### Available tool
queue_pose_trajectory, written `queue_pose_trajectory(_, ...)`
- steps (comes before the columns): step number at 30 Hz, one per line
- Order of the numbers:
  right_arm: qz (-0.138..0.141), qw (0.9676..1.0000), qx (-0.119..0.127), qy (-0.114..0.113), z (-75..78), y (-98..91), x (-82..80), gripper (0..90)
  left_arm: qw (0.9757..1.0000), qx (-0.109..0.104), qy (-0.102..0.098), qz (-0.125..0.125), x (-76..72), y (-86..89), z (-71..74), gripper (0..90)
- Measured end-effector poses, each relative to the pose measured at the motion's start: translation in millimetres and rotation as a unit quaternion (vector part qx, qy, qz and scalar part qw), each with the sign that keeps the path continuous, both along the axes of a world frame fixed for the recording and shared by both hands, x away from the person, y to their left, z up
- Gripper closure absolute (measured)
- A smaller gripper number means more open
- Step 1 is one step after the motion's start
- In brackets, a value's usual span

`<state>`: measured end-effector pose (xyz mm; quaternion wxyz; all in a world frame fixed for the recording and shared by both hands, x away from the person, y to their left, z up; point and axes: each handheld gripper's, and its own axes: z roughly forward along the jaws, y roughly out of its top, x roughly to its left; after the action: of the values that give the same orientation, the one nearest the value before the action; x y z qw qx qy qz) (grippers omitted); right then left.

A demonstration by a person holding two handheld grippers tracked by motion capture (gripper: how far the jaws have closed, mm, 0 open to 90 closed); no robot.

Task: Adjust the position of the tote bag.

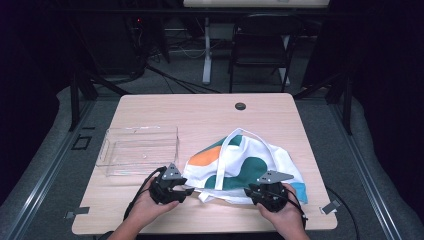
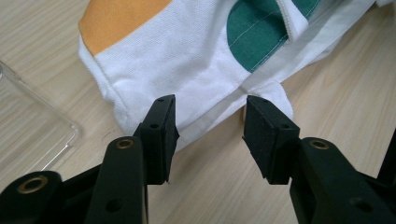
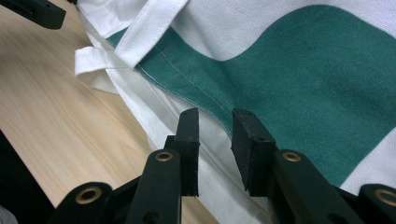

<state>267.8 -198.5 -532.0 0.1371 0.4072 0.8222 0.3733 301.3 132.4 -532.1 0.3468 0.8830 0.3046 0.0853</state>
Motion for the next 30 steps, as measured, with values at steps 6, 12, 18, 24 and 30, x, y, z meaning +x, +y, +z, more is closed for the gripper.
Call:
queue_pose_trajectory(6,-0.002,1.0,-0.007,-0.002,0.7,0.2,-1.3,76.0,1.0,-0.009,0.002,-0.002,-2.9,-1.3,2.8,59.3)
queue_pose_trajectory(12,0.001,0.9998,-0.017,-0.004,-0.5,2.0,-1.1,75.1,1.0,-0.001,-0.002,0.002,-3.8,-1.4,3.2,60.0)
queue_pose_trajectory(18,0.005,0.9999,-0.014,-0.003,-0.8,3.3,-1.1,74.4,0.9999,-0.008,-0.007,0.006,-4.0,0.0,5.9,60.0)
queue_pose_trajectory(24,0.008,0.9999,-0.01,-0.004,0.3,3.6,-1.9,74.5,0.9999,-0.012,-0.01,0.006,-5.5,-1.2,7.6,60.8)
queue_pose_trajectory(30,0.011,0.9999,-0.011,-0.006,-0.1,5.0,-2.3,74.2,0.9999,-0.008,-0.012,0.001,-6.7,-4.5,6.8,61.5)
